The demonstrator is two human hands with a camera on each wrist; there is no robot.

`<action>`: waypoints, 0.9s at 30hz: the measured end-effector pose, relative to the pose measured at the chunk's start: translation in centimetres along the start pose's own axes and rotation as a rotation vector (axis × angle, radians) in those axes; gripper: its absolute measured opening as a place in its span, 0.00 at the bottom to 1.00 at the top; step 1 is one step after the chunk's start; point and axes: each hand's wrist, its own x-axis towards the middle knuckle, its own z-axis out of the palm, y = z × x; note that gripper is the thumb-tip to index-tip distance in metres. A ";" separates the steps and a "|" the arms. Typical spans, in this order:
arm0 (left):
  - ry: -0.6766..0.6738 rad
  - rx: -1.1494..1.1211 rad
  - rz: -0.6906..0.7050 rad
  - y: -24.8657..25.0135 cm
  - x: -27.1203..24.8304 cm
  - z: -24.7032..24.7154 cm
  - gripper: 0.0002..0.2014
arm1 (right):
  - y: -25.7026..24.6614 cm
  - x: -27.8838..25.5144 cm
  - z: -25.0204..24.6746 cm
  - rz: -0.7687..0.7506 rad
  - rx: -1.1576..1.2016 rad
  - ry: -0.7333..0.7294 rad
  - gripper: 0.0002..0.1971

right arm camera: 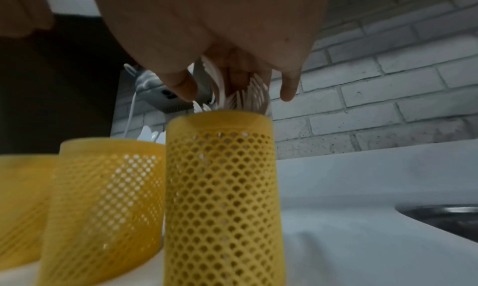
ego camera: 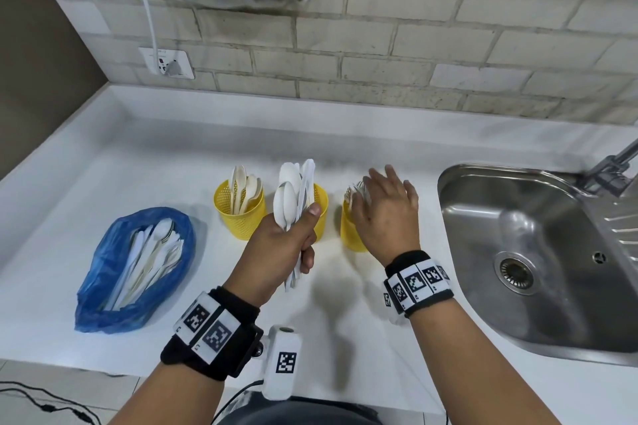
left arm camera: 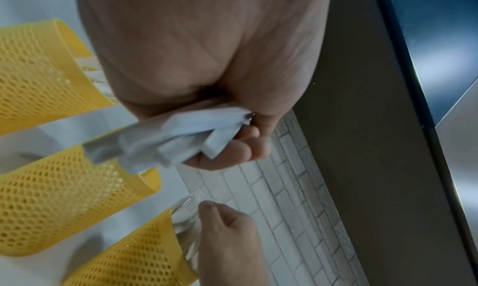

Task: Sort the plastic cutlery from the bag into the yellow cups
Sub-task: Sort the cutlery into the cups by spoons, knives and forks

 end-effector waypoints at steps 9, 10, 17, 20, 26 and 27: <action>-0.082 -0.017 0.150 1.0 -0.6 -0.1 0.19 | -1.8 -0.4 -3.1 0.021 0.309 0.023 0.28; -0.086 -0.020 0.158 1.0 -0.6 -0.1 0.19 | -2.5 -0.4 -4.0 0.034 0.421 0.039 0.26; -0.135 0.000 0.182 1.7 -1.4 0.1 0.17 | -6.9 -0.6 -8.6 0.033 0.978 -0.087 0.12; -0.145 0.032 0.203 1.8 -1.8 0.2 0.15 | -7.8 -0.7 -9.6 -0.006 1.033 -0.102 0.09; -0.063 0.163 0.316 1.9 -2.1 -0.5 0.12 | -8.1 -1.4 -11.1 -0.134 1.043 -0.129 0.09; -0.042 0.188 0.329 2.0 -2.2 -0.6 0.11 | -8.1 -1.5 -11.3 -0.160 1.051 -0.141 0.10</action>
